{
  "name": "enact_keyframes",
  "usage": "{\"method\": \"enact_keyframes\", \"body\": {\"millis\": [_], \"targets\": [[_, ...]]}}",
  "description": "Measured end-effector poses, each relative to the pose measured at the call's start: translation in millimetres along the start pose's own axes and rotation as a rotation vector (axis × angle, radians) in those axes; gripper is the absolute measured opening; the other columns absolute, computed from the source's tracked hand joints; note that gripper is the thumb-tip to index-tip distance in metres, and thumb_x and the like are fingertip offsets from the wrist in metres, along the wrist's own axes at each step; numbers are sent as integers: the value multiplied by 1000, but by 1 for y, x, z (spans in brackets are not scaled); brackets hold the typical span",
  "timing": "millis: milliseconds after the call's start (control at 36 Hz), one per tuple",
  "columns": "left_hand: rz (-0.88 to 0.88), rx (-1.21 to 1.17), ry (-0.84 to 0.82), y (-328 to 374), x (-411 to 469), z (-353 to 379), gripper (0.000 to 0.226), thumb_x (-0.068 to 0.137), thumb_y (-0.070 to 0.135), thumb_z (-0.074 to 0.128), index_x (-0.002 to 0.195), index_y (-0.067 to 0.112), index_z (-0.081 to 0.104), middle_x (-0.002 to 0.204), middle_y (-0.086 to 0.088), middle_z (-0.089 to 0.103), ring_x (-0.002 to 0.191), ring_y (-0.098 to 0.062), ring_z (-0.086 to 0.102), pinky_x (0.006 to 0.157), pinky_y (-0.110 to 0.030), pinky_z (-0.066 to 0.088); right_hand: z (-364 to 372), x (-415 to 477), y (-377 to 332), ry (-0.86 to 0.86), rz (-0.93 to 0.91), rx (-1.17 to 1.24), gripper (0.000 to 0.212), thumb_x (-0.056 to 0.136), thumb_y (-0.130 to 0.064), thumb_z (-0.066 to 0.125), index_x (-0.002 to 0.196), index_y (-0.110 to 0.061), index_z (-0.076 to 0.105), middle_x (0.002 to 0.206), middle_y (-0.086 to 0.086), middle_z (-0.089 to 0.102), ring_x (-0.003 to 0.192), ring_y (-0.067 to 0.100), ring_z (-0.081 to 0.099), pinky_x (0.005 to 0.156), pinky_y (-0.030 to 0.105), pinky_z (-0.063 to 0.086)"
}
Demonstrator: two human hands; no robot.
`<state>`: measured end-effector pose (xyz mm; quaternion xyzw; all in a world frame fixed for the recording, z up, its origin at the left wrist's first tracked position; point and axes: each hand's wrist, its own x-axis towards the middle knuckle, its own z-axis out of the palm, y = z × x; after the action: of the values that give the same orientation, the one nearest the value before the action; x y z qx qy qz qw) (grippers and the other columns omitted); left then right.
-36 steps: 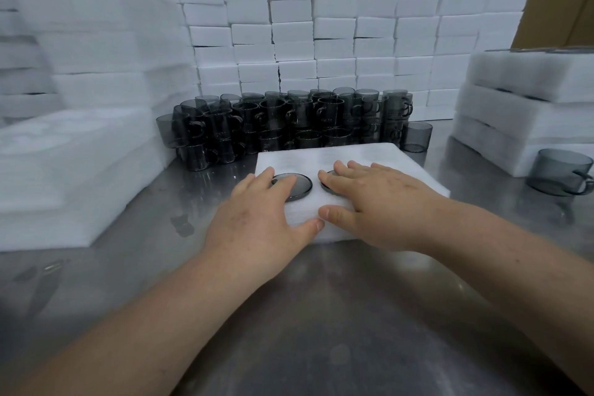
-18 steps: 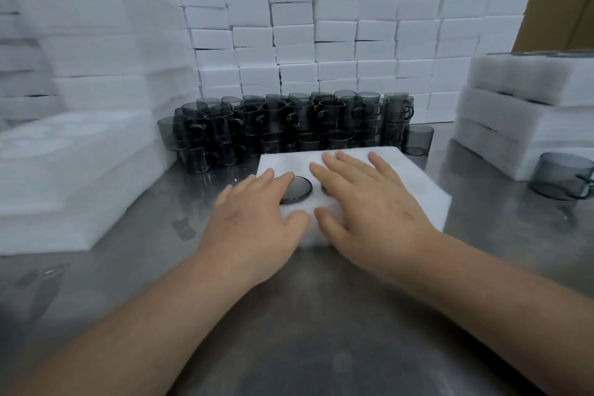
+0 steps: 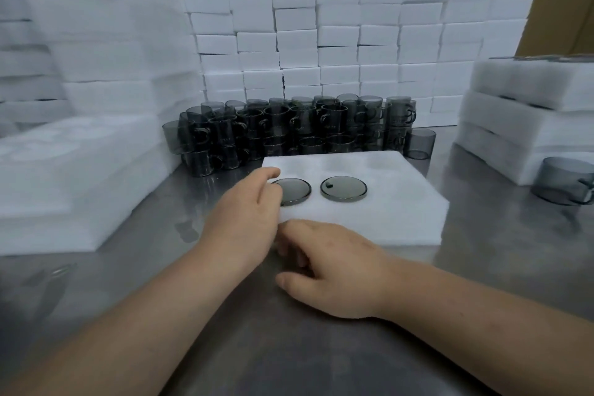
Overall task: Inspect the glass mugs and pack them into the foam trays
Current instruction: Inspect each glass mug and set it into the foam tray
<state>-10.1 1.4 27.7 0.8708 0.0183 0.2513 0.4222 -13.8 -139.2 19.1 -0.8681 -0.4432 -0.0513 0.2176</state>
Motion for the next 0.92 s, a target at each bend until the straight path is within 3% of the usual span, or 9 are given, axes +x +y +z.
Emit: {"method": "enact_keyframes", "body": {"millis": [83, 139, 195, 333, 417, 528, 695, 778, 917], "targets": [[-48, 60, -12, 2, 8, 1, 43, 84, 39, 39, 123, 32, 55, 130, 8, 54, 113, -10, 47, 89, -29, 37, -2, 0, -3, -16, -34, 16, 30, 84, -33, 59, 93, -38, 30, 80, -18, 37, 73, 0, 33, 65, 18, 23], [-81, 142, -31, 5, 14, 2, 39, 87, 34, 43, 125, 31, 54, 130, 6, 55, 115, -15, 49, 92, -32, 40, -3, 0, -3, -12, -32, 32, 25, 85, -32, 59, 101, -32, 41, 83, -15, 42, 76, 3, 37, 67, 19, 26], [-106, 234, -40, 9, 21, 1, 39, 88, 37, 42, 124, 29, 55, 126, 4, 57, 113, -18, 51, 93, -34, 41, -3, 0, -4, -10, -41, 25, 35, 85, -32, 59, 117, -24, 48, 88, -14, 43, 81, 6, 42, 72, 18, 28], [-65, 390, -53, 28, 51, -6, 31, 86, 34, 39, 98, 18, 62, 87, -3, 65, 85, -24, 59, 70, -33, 43, -5, -3, -6, -51, -118, 35, 51, 84, -28, 64, 131, -18, 48, 109, 0, 58, 98, 8, 48, 82, 12, 28], [-17, 439, -78, 35, 76, -7, 27, 86, 23, 39, 91, 10, 62, 74, -5, 61, 64, -22, 54, 63, -30, 44, -5, -2, -8, -100, -146, 33, 54, 83, -26, 66, 133, -16, 48, 116, 5, 57, 107, 15, 50, 93, 19, 32], [28, 649, -78, 26, 120, -4, 29, 87, 19, 42, 110, 16, 60, 111, -9, 60, 97, -28, 55, 87, -38, 47, -6, -3, -7, -124, -124, 37, 54, 84, -30, 64, 134, -20, 46, 123, 2, 55, 115, 16, 47, 100, 27, 34], [3, 925, -92, -18, 162, -1, 65, 86, 25, 53, 143, 14, 23, 145, -11, 28, 133, -34, 27, 107, -51, 27, -8, -2, -8, -135, -109, 39, 50, 85, -30, 64, 131, -18, 49, 122, 3, 54, 115, 18, 48, 100, 32, 36], [-37, 1012, -93, -39, 165, 6, 67, 88, 30, 55, 142, 10, 22, 149, -11, 24, 135, -35, 24, 110, -52, 20, -8, -1, -9, -131, -107, 44, 48, 84, -28, 65, 129, -17, 51, 120, 5, 54, 113, 19, 48, 99, 30, 36], [26, 1066, 38, -46, 170, 7, 44, 86, 18, 52, 127, 5, 40, 131, -18, 43, 124, -37, 37, 108, -50, 23, -6, 0, -6, -130, -112, 47, 50, 84, -29, 64, 130, -17, 50, 123, 4, 53, 116, 18, 47, 99, 28, 35]]}}
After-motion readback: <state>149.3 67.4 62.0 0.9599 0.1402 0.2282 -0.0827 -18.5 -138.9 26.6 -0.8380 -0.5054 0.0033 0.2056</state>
